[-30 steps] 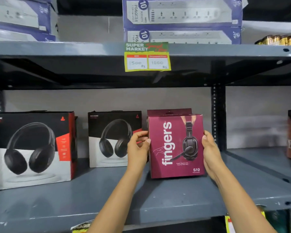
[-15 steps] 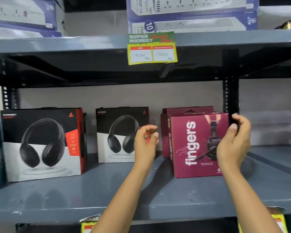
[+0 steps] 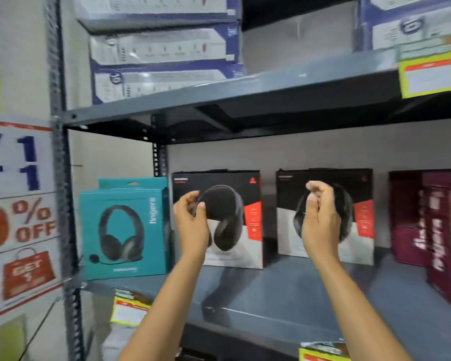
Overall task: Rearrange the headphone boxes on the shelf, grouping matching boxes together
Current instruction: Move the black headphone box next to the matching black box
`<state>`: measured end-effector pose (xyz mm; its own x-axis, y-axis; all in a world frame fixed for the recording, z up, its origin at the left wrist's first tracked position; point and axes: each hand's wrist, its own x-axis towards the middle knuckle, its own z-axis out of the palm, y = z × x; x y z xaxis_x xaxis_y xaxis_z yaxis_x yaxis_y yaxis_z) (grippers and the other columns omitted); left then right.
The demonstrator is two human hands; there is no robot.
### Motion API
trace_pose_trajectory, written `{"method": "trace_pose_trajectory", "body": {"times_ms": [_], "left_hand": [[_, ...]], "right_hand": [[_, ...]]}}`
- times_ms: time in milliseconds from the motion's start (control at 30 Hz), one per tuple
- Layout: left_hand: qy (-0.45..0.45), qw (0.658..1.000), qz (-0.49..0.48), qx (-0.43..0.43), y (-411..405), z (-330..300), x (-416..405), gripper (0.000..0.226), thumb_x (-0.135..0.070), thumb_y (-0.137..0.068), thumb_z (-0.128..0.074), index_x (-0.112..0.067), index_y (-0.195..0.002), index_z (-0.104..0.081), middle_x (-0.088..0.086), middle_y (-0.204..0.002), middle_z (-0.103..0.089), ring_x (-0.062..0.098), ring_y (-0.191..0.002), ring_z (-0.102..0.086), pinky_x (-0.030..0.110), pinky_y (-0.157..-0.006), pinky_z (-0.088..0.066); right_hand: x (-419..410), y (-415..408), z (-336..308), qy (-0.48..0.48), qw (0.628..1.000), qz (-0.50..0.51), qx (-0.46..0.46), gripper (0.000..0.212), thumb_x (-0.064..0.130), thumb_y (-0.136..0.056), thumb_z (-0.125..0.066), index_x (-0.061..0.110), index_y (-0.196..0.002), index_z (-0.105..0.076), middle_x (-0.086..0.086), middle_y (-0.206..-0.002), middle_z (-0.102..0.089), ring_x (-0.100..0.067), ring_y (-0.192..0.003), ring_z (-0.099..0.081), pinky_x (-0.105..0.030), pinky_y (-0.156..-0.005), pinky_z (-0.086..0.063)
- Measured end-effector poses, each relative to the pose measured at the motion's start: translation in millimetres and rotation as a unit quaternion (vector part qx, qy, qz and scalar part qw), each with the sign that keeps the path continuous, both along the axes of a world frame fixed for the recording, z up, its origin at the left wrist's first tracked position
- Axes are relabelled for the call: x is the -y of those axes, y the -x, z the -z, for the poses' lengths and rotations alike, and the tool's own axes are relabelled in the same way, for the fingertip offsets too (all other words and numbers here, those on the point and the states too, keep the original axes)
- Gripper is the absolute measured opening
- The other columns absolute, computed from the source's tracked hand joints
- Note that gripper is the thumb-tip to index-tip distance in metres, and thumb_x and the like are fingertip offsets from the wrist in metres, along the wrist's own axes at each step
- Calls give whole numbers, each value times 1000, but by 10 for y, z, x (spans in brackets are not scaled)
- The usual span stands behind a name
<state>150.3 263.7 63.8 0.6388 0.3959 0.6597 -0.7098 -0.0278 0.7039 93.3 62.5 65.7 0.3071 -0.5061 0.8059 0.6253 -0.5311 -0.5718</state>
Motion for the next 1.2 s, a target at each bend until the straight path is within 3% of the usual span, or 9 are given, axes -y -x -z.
{"method": "trace_pose_trajectory", "body": {"times_ms": [67,167,300,567,667,767,900,1067,1200], "left_hand": [[-13,998,-49,-30,-102,102,-187,33,-3,-93,-50,-12,-125,-52,13,-136,-43,1,-101,-51,-4,-87,-32],[-47,994,-29,-94,-231,281,-276,56,-9,-95,-46,-8,-148,-26,13,-157,-19,24,-141,-26,26,-113,-19],[-56,981,-4,-187,-335,355,-256,67,-24,-98,-44,-7,-152,-6,14,-162,-8,30,-148,-8,42,-118,-11],[9,969,89,-231,-349,348,-365,49,-21,-101,-37,-14,-149,-26,9,-157,-28,31,-141,-31,43,-114,-26],[-27,981,32,-188,-268,325,-399,34,-16,-100,-34,-8,-128,-51,11,-134,-54,25,-111,-51,36,-96,-39],[-43,989,-33,-138,-182,234,-396,27,-13,-98,-36,-5,-112,-58,16,-118,-61,27,-97,-53,37,-87,-43],[-25,993,-44,-108,-58,149,-402,27,-9,-97,-39,-11,-109,-63,11,-116,-63,22,-97,-55,34,-87,-43],[-5,996,-41,-74,86,233,-388,26,-7,-96,-42,-17,-106,-64,6,-115,-64,19,-97,-56,29,-82,-40],[-7,996,-40,-79,150,235,-371,26,-6,-96,-42,-14,-109,-63,7,-116,-64,22,-100,-57,30,-84,-42]], "right_hand": [[-228,-184,87,-20,998,-31,-55,29,7,-99,-37,5,-124,-52,-11,-124,-61,-26,-116,-55,-26,-94,-36],[-463,-448,234,-38,987,-39,-152,33,13,-100,-36,7,-129,-50,-16,-130,-58,-31,-117,-52,-30,-93,-35],[-602,-606,371,-59,961,-76,-258,36,23,-101,-32,11,-132,-47,-16,-131,-57,-32,-116,-52,-34,-91,-36],[-509,-599,380,-50,958,-95,-266,38,16,-100,-32,12,-132,-53,-10,-130,-59,-27,-118,-54,-41,-104,-41],[-455,-537,382,-57,968,-104,-220,34,10,-100,-33,8,-126,-55,-13,-123,-61,-27,-110,-56,-34,-95,-41],[-382,-453,351,-71,976,-105,-177,29,10,-101,-32,7,-114,-58,-18,-117,-62,-27,-99,-55,-28,-85,-37],[-302,-321,342,-72,979,-103,-161,34,16,-102,-31,20,-123,-57,-6,-122,-57,-18,-109,-51,-28,-92,-35],[-287,-176,445,-80,981,-108,-141,34,21,-103,-31,20,-126,-55,-10,-127,-54,-23,-118,-50,-36,-105,-37],[-293,-78,431,-75,983,-109,-126,33,20,-103,-32,16,-126,-56,-8,-124,-57,-12,-104,-54,-20,-87,-39]]}}
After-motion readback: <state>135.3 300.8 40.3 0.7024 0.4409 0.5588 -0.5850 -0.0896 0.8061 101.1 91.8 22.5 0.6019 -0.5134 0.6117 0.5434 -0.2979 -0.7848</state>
